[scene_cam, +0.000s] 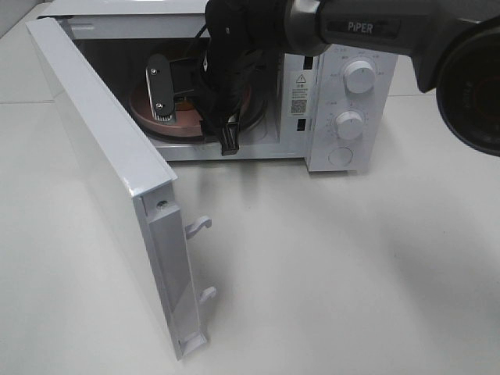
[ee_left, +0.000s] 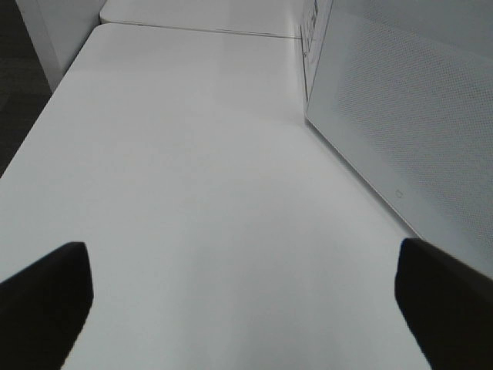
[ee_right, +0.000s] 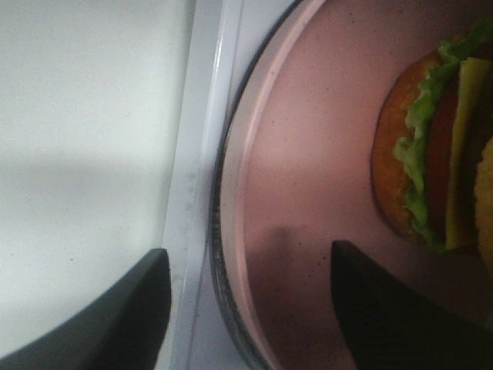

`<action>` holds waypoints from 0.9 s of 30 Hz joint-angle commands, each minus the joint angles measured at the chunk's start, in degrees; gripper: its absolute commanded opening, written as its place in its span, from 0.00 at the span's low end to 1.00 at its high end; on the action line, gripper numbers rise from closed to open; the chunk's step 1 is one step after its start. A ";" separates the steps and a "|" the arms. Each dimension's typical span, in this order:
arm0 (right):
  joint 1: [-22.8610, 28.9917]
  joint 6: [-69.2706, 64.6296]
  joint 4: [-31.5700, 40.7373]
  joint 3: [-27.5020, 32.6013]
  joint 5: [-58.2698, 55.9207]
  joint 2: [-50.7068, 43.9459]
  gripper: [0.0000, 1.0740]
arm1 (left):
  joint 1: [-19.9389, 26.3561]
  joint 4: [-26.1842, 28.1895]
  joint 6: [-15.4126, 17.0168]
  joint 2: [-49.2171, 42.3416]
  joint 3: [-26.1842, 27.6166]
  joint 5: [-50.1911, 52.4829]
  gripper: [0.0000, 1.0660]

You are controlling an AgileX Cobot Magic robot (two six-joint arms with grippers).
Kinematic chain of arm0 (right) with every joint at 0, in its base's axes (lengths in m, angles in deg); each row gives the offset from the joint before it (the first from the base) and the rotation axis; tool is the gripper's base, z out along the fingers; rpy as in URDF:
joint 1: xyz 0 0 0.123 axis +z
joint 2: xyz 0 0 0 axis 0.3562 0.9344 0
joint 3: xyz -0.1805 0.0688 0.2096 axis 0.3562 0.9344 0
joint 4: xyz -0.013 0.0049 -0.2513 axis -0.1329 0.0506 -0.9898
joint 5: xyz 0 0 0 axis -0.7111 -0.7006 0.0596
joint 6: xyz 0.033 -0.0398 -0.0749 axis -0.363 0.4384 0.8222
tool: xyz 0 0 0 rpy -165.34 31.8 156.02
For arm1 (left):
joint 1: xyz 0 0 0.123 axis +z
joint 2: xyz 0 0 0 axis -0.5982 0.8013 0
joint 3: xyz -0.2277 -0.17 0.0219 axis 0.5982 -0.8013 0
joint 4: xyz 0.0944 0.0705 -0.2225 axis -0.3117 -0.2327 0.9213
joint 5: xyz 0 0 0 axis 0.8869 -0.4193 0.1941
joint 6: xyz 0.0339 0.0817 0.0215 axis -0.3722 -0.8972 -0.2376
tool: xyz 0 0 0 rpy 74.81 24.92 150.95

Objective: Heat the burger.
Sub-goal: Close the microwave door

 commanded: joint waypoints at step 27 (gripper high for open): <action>-0.34 1.66 7.05 -0.34 -6.47 -3.27 0.71 | -0.23 0.63 0.00 -0.17 -0.23 0.86 0.96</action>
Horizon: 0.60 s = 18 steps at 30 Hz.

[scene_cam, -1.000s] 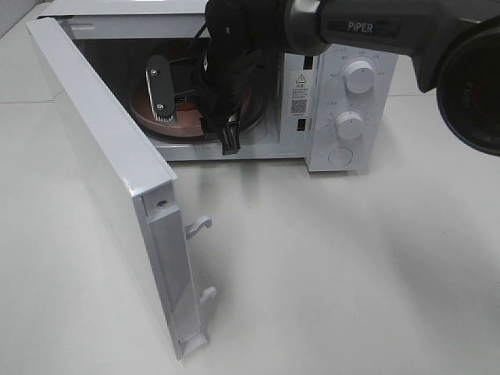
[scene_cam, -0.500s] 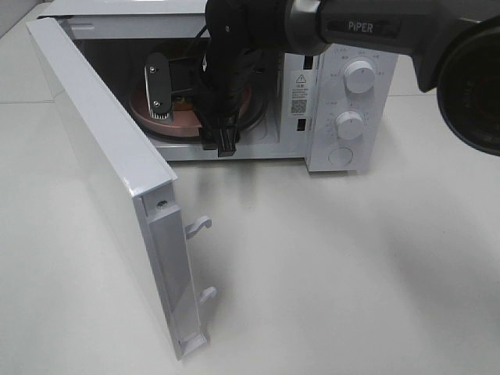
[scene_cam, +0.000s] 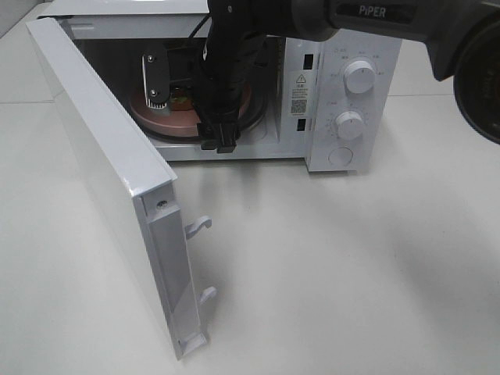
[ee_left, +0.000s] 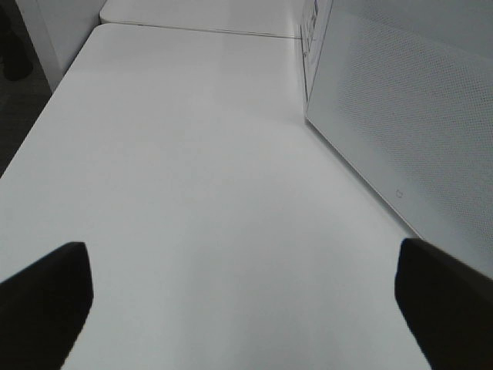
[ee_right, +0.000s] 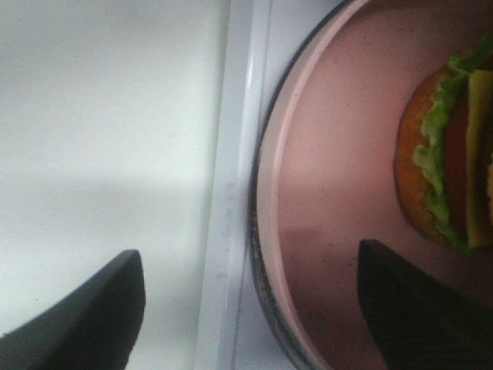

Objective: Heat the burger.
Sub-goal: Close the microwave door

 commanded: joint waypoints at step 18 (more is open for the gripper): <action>-1.03 1.72 4.41 -0.34 -10.31 -2.18 0.71 | -0.23 0.63 0.00 -0.17 -0.23 0.86 0.96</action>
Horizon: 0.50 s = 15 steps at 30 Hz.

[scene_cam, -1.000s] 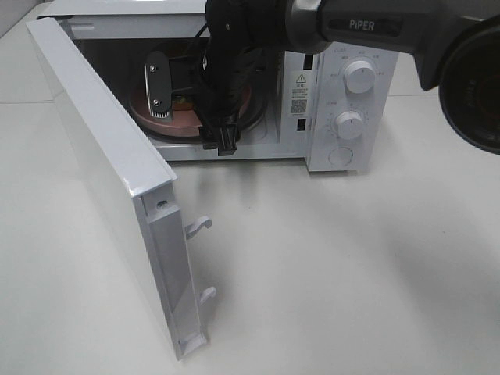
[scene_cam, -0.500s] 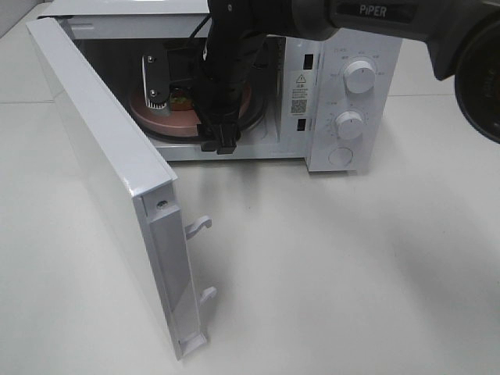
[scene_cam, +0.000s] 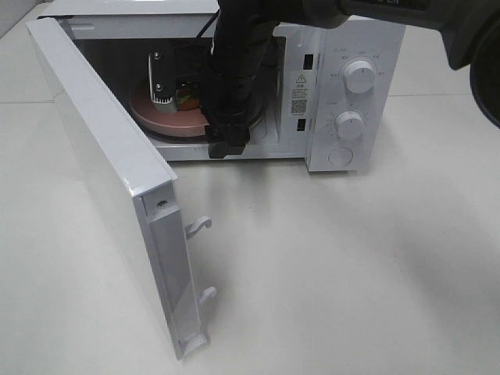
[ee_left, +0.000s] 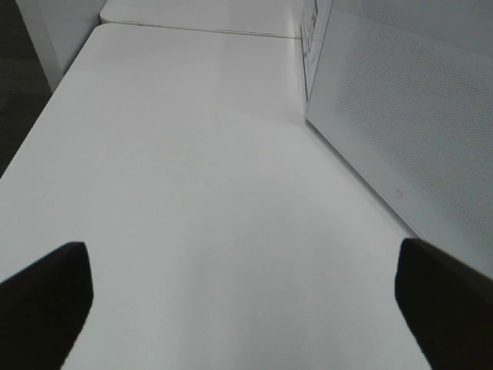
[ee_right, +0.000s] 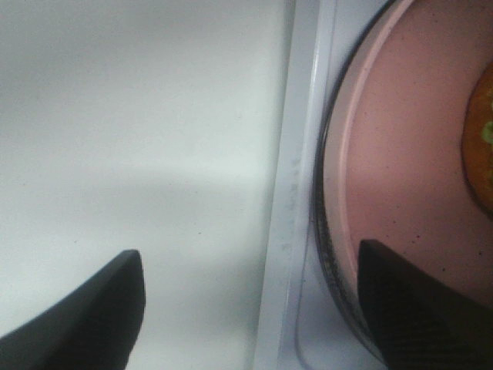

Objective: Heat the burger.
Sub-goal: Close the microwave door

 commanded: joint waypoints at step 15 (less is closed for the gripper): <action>-0.80 2.12 1.32 13.64 -3.04 -9.91 0.71 | -0.23 0.63 0.00 -0.17 -0.23 0.86 0.96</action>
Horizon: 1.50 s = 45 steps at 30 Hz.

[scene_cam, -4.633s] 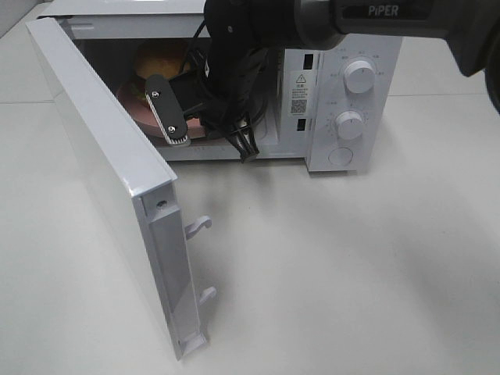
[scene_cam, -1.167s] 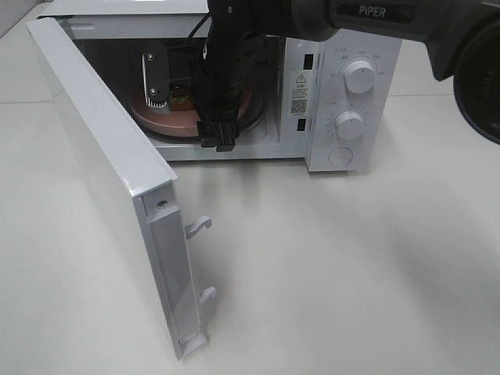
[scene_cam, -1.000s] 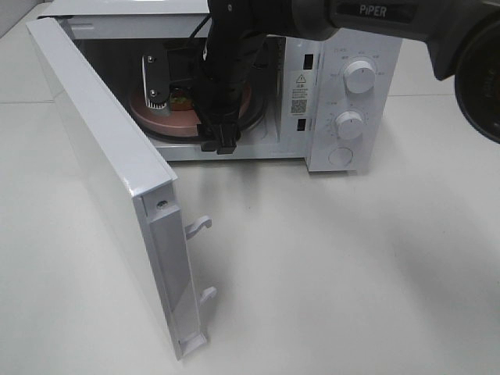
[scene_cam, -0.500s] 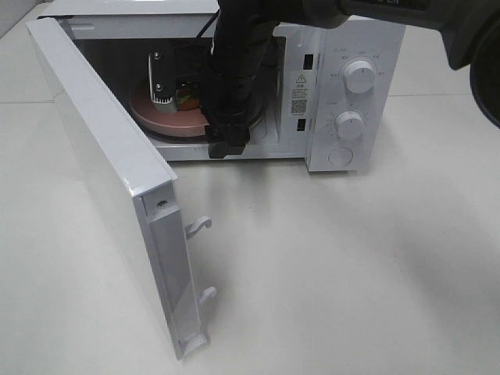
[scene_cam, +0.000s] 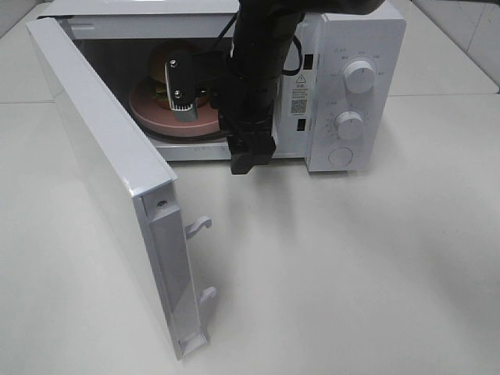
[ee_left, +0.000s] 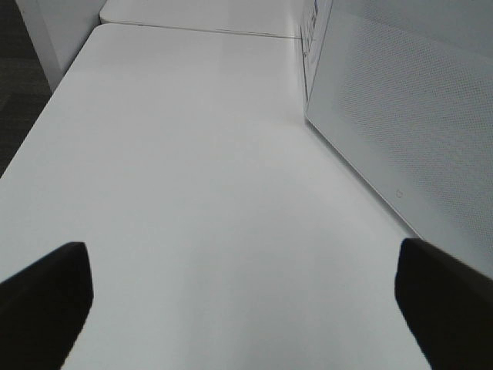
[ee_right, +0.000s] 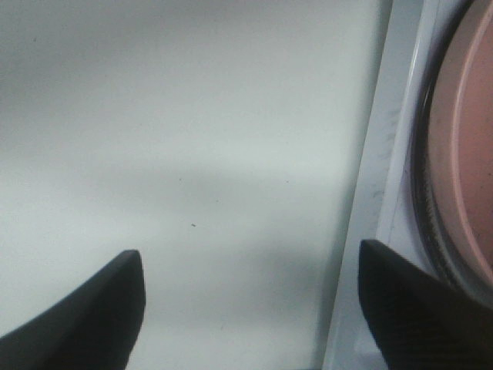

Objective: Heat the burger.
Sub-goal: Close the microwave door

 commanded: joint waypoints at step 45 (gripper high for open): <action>-18.91 -67.21 -3.90 43.60 -1.32 -47.10 0.71 | -0.23 0.63 0.00 -0.17 -0.23 0.86 0.96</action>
